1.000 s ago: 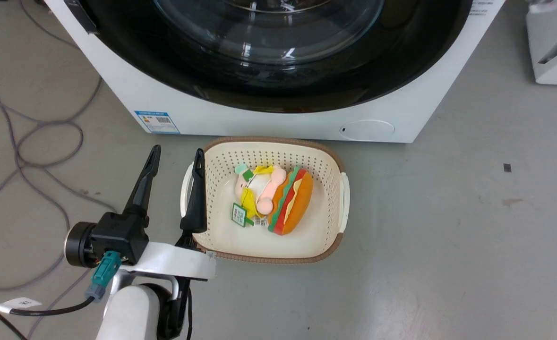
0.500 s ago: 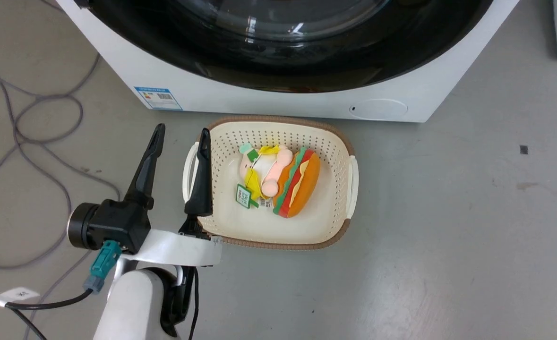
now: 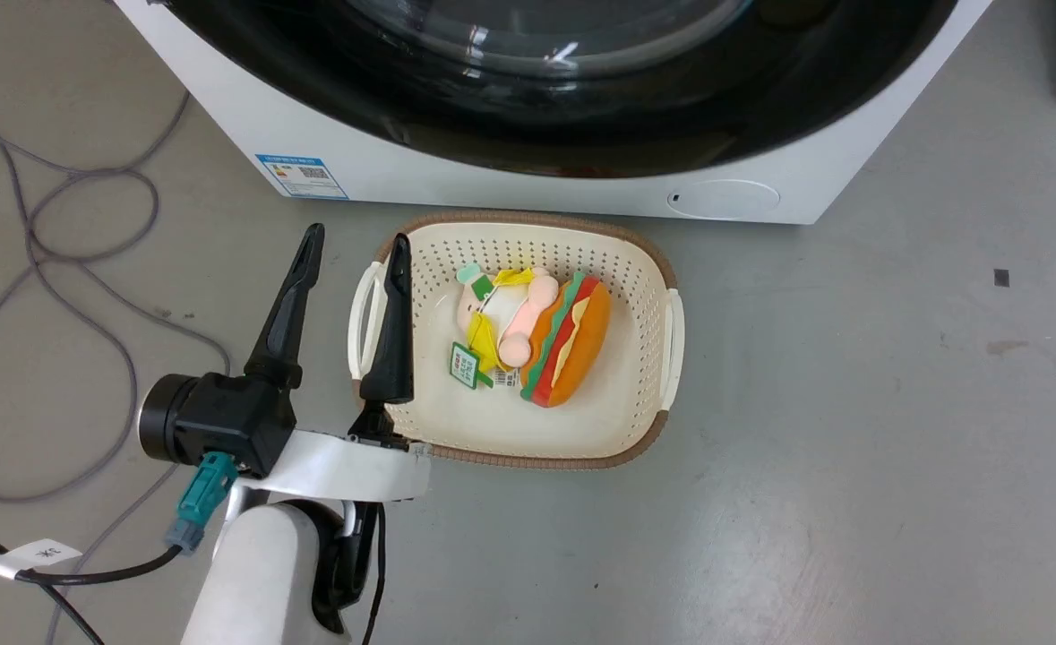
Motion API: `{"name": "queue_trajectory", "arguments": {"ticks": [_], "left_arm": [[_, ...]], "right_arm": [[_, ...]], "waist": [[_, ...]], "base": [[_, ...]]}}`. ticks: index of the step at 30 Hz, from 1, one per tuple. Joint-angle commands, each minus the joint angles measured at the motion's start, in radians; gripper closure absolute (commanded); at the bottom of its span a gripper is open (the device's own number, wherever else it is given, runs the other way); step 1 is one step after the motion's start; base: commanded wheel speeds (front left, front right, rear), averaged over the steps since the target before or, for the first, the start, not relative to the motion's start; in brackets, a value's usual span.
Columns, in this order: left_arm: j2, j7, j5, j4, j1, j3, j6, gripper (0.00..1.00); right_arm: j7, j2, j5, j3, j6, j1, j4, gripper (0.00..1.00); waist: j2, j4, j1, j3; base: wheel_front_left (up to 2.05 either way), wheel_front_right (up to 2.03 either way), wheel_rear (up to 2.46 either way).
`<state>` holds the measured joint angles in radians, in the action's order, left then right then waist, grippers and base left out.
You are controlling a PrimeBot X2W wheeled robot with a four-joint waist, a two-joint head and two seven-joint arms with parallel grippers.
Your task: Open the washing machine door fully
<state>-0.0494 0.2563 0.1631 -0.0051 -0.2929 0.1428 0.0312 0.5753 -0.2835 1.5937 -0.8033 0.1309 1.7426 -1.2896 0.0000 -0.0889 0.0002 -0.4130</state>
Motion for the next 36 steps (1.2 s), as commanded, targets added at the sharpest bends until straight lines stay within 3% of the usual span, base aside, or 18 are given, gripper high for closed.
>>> {"name": "queue_trajectory", "arguments": {"ticks": [1, 18, 36], "left_arm": [[-0.001, 0.006, -0.001, 0.004, -0.014, 0.001, 0.002, 0.00], [-0.001, 0.006, -0.044, 0.051, 0.055, -0.005, 0.009, 0.00], [-0.012, 0.006, -0.110, 0.138, 0.215, -0.049, 0.020, 0.00]], "right_arm": [[0.024, 0.035, 0.001, -0.009, 0.000, -0.021, -0.001, 1.00], [0.113, 0.038, 0.031, -0.008, 0.000, -0.227, 0.096, 1.00], [0.141, 0.037, 0.096, -0.007, 0.000, -0.587, 0.344, 1.00]], "waist": [[0.0000, 0.000, -0.0002, 0.005], [0.0000, 0.011, -0.0002, 0.125], [0.0000, 0.011, -0.0002, 0.314]], "base": [[0.00, 0.00, 0.00], [0.00, 0.00, 0.00], [0.00, 0.00, 0.00]]}}
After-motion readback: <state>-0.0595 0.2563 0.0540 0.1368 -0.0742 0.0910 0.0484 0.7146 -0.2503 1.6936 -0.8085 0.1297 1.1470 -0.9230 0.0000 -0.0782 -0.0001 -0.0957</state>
